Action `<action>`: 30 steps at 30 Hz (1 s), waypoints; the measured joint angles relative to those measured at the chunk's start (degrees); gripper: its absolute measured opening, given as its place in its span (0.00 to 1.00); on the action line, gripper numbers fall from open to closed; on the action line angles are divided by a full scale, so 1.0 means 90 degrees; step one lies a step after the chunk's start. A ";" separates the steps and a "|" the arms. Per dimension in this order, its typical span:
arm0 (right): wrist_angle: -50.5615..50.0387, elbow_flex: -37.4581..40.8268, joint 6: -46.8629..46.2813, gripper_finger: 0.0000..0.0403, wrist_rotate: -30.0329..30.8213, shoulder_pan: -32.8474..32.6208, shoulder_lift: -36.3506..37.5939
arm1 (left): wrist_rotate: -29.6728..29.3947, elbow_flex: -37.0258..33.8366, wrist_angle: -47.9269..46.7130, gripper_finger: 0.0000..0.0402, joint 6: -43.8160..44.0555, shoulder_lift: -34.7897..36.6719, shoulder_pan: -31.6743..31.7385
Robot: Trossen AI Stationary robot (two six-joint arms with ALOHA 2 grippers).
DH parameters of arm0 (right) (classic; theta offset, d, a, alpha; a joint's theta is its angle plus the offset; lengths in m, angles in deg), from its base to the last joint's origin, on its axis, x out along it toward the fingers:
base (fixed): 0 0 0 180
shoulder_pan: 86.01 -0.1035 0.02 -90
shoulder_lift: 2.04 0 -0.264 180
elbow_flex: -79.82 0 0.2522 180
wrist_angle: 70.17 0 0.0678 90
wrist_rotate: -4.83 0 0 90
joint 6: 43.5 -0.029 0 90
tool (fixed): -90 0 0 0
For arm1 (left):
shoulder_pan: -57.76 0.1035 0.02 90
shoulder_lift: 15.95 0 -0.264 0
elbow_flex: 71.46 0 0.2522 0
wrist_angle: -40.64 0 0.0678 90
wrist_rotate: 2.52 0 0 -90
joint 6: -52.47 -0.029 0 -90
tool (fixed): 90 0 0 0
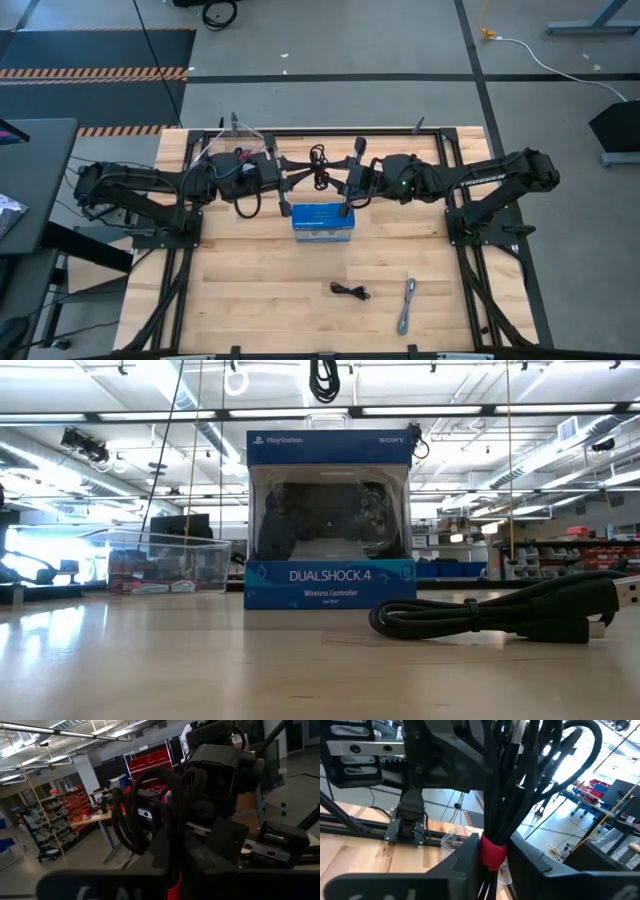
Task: Pick and place USB-C Cables
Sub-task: Put the top black charger cable into the transparent bin
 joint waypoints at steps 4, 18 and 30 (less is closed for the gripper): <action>-0.0039 0.0000 -0.0002 0.26 0.0008 0.0005 0.0000 | -0.0235 -0.0002 -0.0072 0.04 -0.0168 0.0006 -0.0003; -0.0531 -0.0004 -0.0002 0.39 0.0645 0.0066 0.0007 | -0.1539 -0.0017 -0.1374 0.03 -0.0567 0.0489 -0.0002; -0.1057 -0.0005 -0.0213 0.43 0.1160 -0.0035 0.0007 | -0.3334 -0.0007 -0.4328 0.03 0.0425 0.1242 0.0710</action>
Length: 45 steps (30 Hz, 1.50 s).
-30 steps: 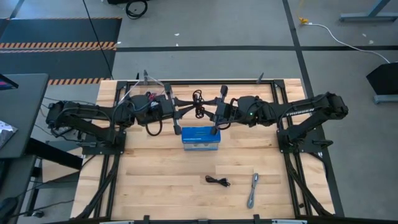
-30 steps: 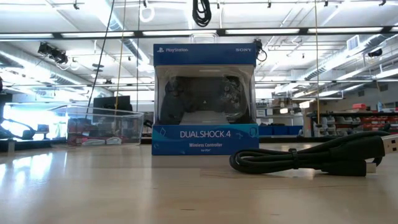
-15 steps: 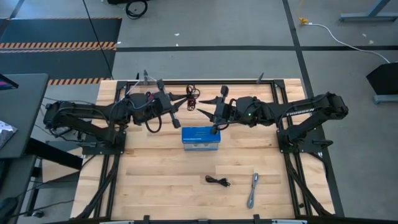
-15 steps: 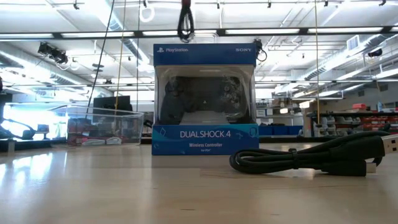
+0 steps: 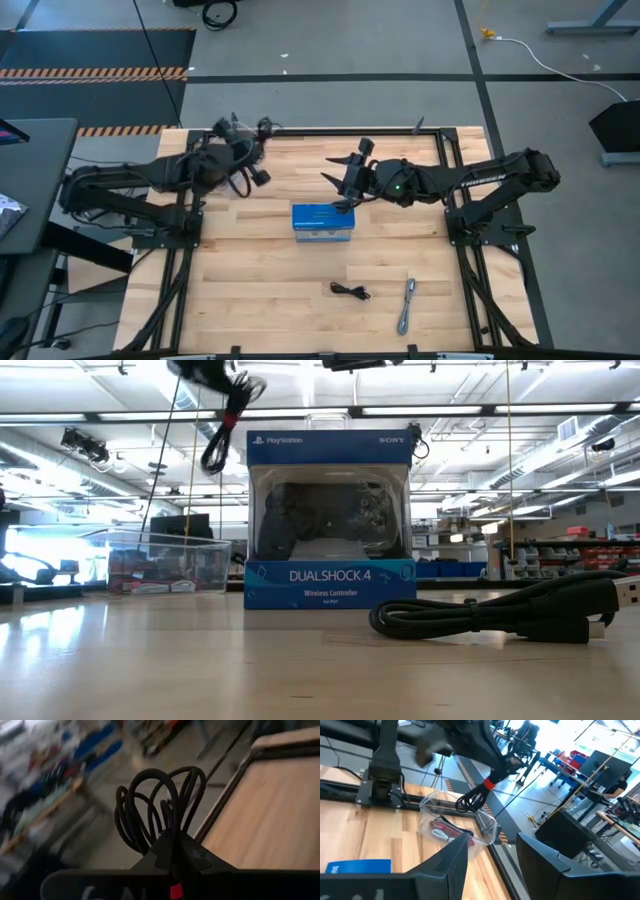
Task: Pick and place USB-C Cables
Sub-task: Put the top black charger cable into the transparent bin
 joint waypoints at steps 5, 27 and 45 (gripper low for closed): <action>-0.0111 0.0000 -0.0017 0.43 0.0062 -0.0102 0.0010 | 0.0238 -0.0005 -0.1104 0.04 0.0793 -0.0012 0.0917; -0.0264 0.0000 -0.0397 0.42 0.1356 -0.1419 0.0165 | 0.1888 0.0002 -0.2403 0.04 0.1258 -0.0868 0.3637; -0.1138 0.0000 -0.1285 0.42 0.2172 -0.1514 0.0673 | 0.2433 0.0000 -0.3266 0.04 0.1404 -0.2396 0.3938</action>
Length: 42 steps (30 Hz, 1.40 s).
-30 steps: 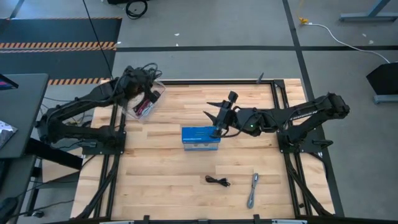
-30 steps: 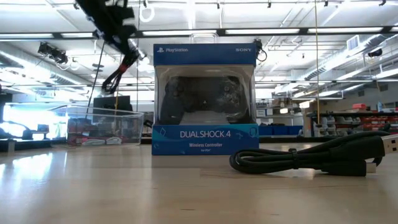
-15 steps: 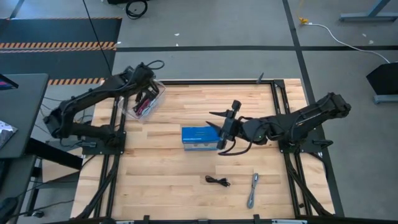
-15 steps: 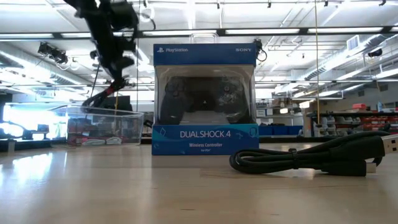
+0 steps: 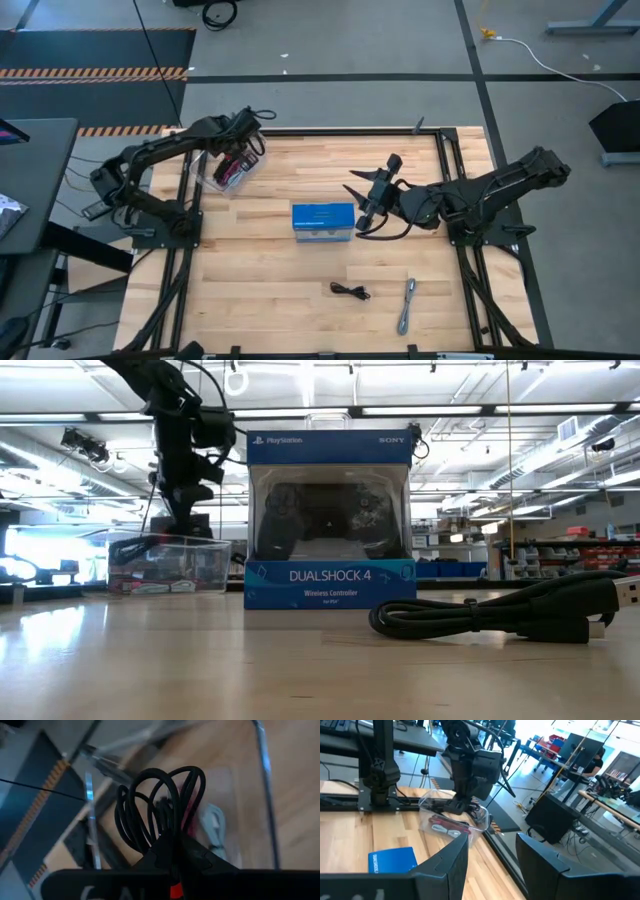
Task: Pick and place USB-C Cables
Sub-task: Put the top black charger cable into the transparent bin, then adjust the transparent bin
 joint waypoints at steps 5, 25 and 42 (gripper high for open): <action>-0.0125 0.0000 -0.0119 0.42 0.0002 0.0000 0.0046 | 0.0401 0.0002 -0.0461 0.04 -0.0007 -0.0002 -0.0012; -0.0278 0.0000 -0.0201 0.42 0.0000 0.0000 0.0051 | -0.0350 0.0000 -0.0613 0.42 0.0050 0.0013 -0.0195; -0.0331 0.0000 -0.0347 0.42 0.0000 0.0000 0.0051 | 0.2218 -0.0044 -0.0228 0.40 0.0906 0.1385 -0.1850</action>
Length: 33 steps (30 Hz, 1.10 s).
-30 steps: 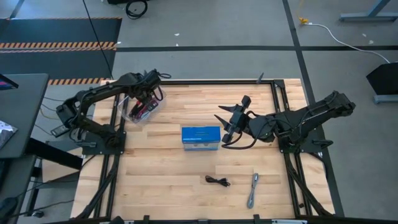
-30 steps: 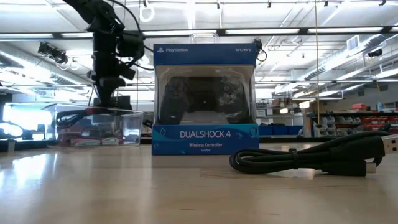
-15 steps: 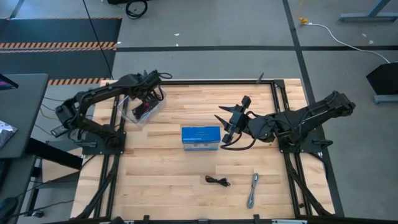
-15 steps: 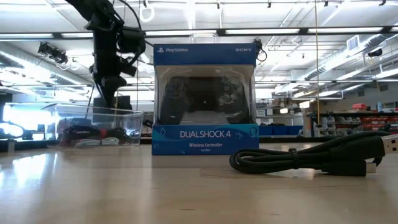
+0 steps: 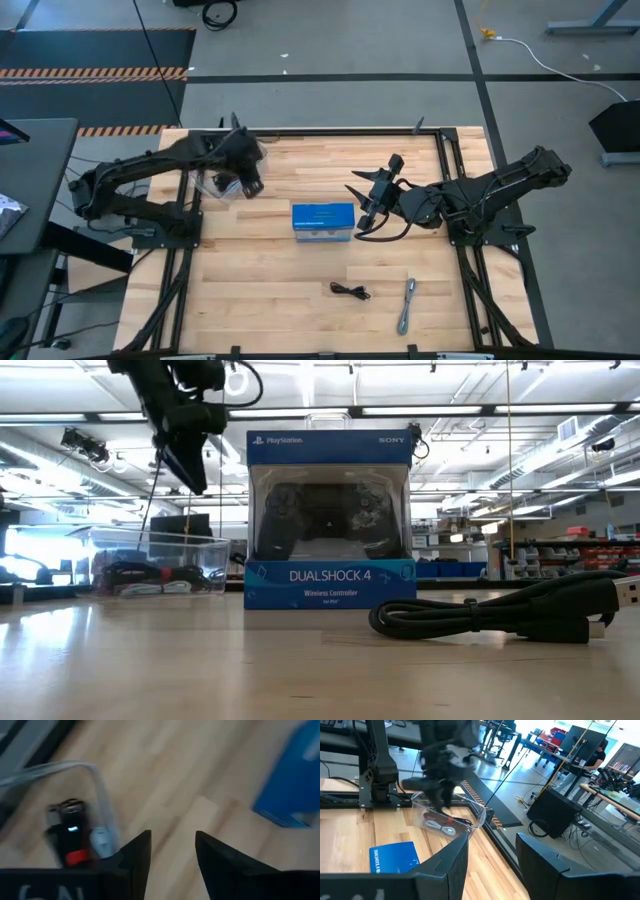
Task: Pick and place USB-C Cables
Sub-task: Adjust the transparent bin
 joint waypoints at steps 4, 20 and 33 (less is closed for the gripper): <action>0.0000 0.0000 -0.0107 0.42 -0.0004 -0.0003 0.0000 | -0.0055 -0.0268 0.0021 0.37 0.0123 -0.0303 -0.0461; 0.0005 0.0000 -0.0168 0.42 -0.0027 -0.0039 0.0000 | -0.1801 -0.0845 0.0174 0.35 -0.0247 -0.0763 0.0358; -0.0022 0.0000 -0.0168 0.42 -0.0029 -0.0044 0.0000 | -0.2143 -0.0845 0.0416 0.35 -0.0410 -0.0763 0.0668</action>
